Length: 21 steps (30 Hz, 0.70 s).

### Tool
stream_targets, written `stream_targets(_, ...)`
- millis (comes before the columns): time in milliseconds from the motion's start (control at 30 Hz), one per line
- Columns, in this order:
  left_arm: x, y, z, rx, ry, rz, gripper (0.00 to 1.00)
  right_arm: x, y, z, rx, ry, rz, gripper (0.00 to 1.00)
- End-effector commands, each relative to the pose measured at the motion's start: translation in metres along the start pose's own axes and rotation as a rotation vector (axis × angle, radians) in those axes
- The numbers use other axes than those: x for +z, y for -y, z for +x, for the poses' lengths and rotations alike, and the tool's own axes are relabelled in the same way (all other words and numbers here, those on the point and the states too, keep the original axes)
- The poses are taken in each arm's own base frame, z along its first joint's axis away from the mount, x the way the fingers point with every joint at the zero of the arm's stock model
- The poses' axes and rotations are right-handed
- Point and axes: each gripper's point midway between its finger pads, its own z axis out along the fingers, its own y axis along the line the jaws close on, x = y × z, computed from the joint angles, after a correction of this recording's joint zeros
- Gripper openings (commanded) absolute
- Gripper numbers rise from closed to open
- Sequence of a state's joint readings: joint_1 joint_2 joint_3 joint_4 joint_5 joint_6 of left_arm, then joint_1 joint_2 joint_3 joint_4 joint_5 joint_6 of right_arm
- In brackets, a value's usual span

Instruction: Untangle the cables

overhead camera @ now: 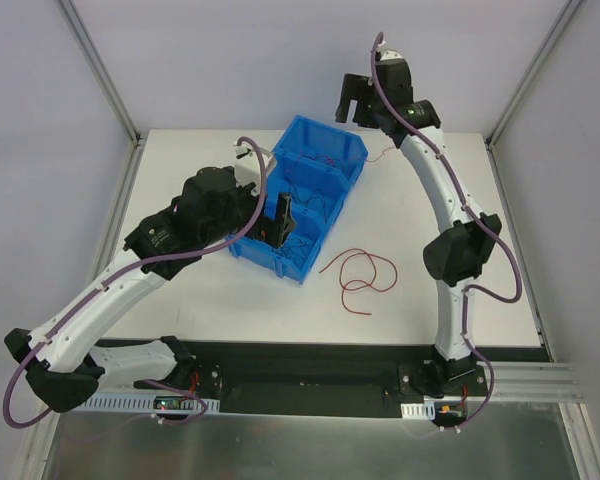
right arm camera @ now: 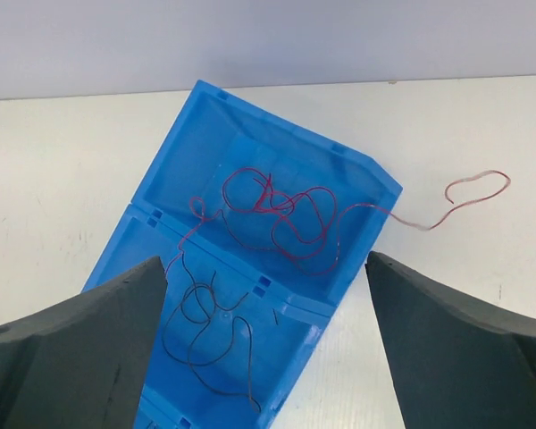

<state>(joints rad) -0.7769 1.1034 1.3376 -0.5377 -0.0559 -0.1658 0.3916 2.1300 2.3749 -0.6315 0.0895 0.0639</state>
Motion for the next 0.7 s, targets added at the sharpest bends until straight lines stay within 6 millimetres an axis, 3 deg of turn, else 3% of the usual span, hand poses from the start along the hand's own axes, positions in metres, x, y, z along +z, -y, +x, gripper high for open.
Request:
stream_targets(0,-0.009,0.006,-0.020,-0.024,0.048,0.030,0.99,-0.014,0.005,0.019,-0.052,-0.058,0.030,0.96)
stream_targets(100,-0.010,0.004,-0.019,-0.027,0.050,0.018,0.99,-0.011,0.003,0.028,-0.068,-0.062,0.012,0.99)
stream_targets(233,-0.012,-0.002,-0.017,-0.036,0.057,-0.011,0.99,0.007,-0.023,0.050,-0.013,-0.112,-0.082,0.79)
stream_targets(300,-0.014,-0.004,-0.017,-0.038,0.062,-0.021,0.99,0.013,-0.044,0.060,0.096,-0.151,-0.147,0.72)
stream_targets(433,-0.018,-0.009,-0.017,-0.040,0.076,-0.040,0.99,0.030,-0.093,0.086,0.364,-0.210,-0.267,0.78)
stream_targets(667,-0.024,-0.013,-0.016,-0.039,0.085,-0.053,0.99,0.056,-0.128,0.130,0.694,-0.328,-0.217,0.82)
